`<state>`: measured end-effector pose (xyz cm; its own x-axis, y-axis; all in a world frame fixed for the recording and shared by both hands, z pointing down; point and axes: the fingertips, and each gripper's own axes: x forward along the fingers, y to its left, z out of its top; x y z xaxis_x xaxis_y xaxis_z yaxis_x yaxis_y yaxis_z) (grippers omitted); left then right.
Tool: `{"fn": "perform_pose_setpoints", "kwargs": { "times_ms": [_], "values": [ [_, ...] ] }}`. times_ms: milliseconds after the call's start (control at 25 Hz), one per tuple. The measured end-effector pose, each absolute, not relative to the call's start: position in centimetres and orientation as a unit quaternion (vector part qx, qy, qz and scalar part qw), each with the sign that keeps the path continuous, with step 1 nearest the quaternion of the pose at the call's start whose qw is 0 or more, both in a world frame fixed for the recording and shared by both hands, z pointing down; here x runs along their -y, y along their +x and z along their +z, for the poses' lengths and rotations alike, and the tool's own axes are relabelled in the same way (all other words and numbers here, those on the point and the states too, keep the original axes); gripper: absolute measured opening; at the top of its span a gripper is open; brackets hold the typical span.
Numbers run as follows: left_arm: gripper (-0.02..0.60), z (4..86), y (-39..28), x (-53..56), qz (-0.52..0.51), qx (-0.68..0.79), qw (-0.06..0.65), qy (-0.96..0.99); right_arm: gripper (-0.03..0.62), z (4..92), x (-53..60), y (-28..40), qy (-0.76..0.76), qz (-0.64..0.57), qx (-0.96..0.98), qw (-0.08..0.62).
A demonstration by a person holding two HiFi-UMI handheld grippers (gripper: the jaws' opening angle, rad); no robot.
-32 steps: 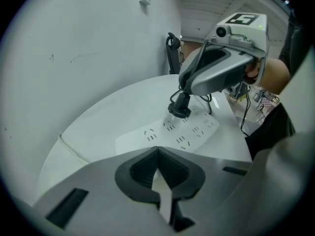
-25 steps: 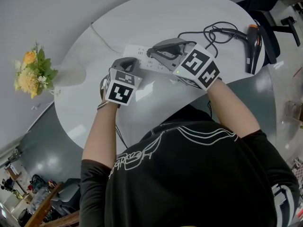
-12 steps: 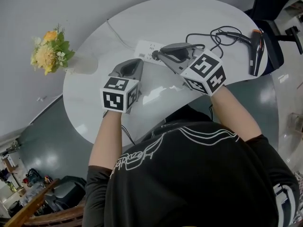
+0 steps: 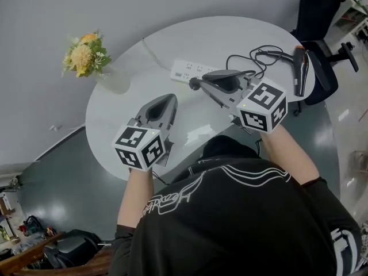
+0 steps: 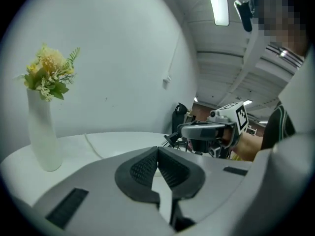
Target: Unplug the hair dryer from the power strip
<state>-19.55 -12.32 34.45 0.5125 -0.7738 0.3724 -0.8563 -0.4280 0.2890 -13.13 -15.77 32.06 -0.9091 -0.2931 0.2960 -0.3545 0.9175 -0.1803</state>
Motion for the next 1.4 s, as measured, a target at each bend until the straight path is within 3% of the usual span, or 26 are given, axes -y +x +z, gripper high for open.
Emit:
{"fn": "perform_pose_setpoints", "kwargs": {
  "times_ms": [440, 760, 1400],
  "values": [
    [0.003, 28.3, -17.6, 6.9, -0.008, 0.490, 0.235, 0.839, 0.029, 27.3, 11.1, -8.6, 0.127, 0.149, 0.977, 0.081],
    [0.003, 27.2, -10.1, 4.4, -0.012, 0.507, 0.242, 0.827, 0.029, 26.5, 7.5, -1.8, 0.098, 0.158, 0.980, 0.071],
    [0.003, 22.9, -1.0, -1.2, 0.034, 0.517, 0.140, 0.844, 0.029, 22.8, 2.4, 5.7, 0.083, 0.100, 0.991, 0.036]
  ]
}}
